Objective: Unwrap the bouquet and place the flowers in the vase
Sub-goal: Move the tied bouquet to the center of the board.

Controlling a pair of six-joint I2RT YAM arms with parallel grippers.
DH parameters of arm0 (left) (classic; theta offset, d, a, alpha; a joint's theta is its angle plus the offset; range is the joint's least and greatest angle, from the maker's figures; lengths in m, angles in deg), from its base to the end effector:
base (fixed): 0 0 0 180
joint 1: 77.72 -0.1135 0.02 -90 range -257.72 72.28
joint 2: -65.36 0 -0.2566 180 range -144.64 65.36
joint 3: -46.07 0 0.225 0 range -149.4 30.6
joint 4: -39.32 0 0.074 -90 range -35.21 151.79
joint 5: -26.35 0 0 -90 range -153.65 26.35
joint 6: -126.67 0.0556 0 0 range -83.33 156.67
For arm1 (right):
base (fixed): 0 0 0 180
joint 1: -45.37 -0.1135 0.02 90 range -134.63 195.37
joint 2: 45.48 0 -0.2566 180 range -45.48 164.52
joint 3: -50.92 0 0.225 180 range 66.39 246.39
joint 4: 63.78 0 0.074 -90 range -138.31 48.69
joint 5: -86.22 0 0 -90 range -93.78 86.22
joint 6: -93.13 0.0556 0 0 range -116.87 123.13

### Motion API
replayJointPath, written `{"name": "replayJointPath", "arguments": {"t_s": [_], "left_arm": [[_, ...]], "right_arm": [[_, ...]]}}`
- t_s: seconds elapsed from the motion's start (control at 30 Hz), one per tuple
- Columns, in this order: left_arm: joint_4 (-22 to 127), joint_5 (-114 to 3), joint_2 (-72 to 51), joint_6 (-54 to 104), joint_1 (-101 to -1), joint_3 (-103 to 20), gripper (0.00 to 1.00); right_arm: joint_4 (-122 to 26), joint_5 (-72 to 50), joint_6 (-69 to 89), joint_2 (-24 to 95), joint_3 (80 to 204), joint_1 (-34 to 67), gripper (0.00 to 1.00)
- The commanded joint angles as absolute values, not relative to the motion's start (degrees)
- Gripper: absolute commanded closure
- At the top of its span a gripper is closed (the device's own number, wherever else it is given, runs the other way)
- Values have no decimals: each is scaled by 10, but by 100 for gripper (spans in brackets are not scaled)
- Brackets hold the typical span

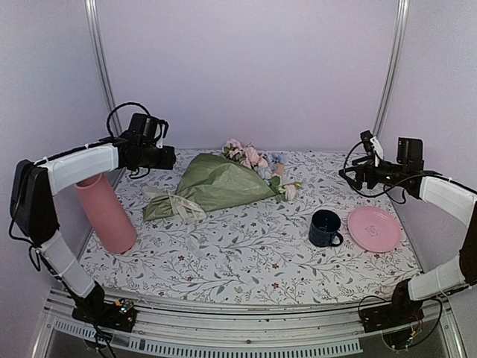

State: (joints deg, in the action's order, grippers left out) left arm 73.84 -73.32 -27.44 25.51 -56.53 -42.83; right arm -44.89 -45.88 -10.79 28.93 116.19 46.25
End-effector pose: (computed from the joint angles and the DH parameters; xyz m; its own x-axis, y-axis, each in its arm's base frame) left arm 0.3371 -0.1207 0.2744 -0.6137 0.0333 -0.7889 0.1171 0.9919 -0.0492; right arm 0.2755 0.0330 0.2708 -0.3165 -0.1737 -0.9326 -0.6763 0.7307 0.0935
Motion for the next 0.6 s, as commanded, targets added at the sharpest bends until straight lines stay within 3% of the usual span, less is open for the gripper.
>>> {"name": "replayJointPath", "arguments": {"t_s": [0.0,0.13,0.3,0.43,0.57], "left_arm": [[810,-795,-347,215,-555,-502,52],[861,-872,-417,195,-555,-576,73],[890,-872,-505,203,-571,-652,80],[919,-858,-570,223,-582,-720,98],[931,-818,-604,232,-597,-756,100]], "right_arm": [[-450,-513,-139,306,1161,467,6],[-436,-534,-154,319,1168,466,9],[-414,-553,-171,335,1180,465,11],[-398,-562,-184,345,1189,462,13],[-384,-573,-200,346,1194,459,14]]}}
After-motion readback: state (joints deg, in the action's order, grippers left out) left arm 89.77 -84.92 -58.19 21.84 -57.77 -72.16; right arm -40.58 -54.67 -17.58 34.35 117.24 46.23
